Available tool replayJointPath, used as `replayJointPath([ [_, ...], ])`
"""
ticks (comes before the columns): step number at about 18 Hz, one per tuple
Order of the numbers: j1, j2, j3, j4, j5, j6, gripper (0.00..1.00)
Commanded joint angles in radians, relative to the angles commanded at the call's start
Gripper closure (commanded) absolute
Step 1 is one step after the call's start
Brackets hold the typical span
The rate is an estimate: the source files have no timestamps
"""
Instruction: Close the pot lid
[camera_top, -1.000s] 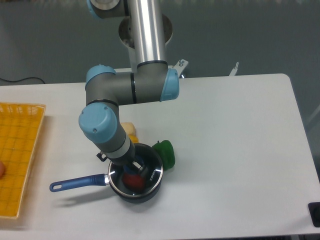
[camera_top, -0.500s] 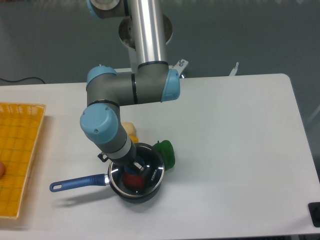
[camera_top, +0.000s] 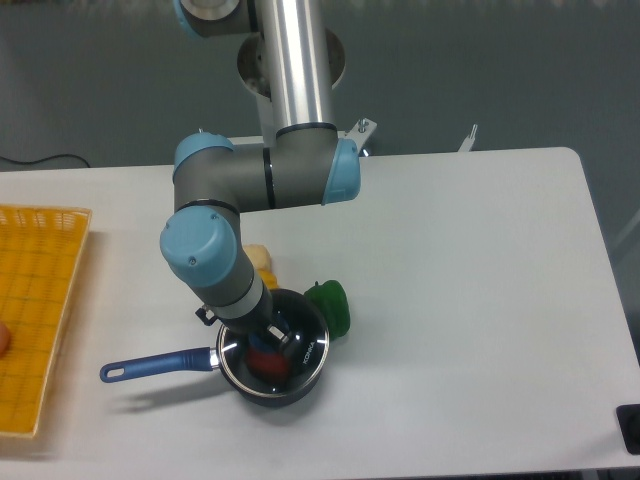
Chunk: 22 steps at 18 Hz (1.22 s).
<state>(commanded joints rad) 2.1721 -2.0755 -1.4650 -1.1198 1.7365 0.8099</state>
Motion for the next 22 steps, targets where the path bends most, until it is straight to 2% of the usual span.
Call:
replayJointPath([
  [6, 0.000, 0.000, -0.008, 0.000, 0.000, 0.003, 0.47],
  [7, 0.000, 0.000, -0.009, 0.000, 0.000, 0.006, 0.41],
  [8, 0.000, 0.000, -0.012, 0.002, 0.000, 0.009, 0.23],
  [9, 0.000, -0.002, -0.014, 0.002, 0.009, 0.011, 0.14],
  [11, -0.002, 0.000, -0.017, 0.002, 0.031, 0.014, 0.00],
  [17, 0.000, 0.008, -0.018, -0.002, 0.025, 0.026, 0.00],
  [22, 0.015, 0.057, -0.032, -0.005, -0.035, 0.023, 0.00],
])
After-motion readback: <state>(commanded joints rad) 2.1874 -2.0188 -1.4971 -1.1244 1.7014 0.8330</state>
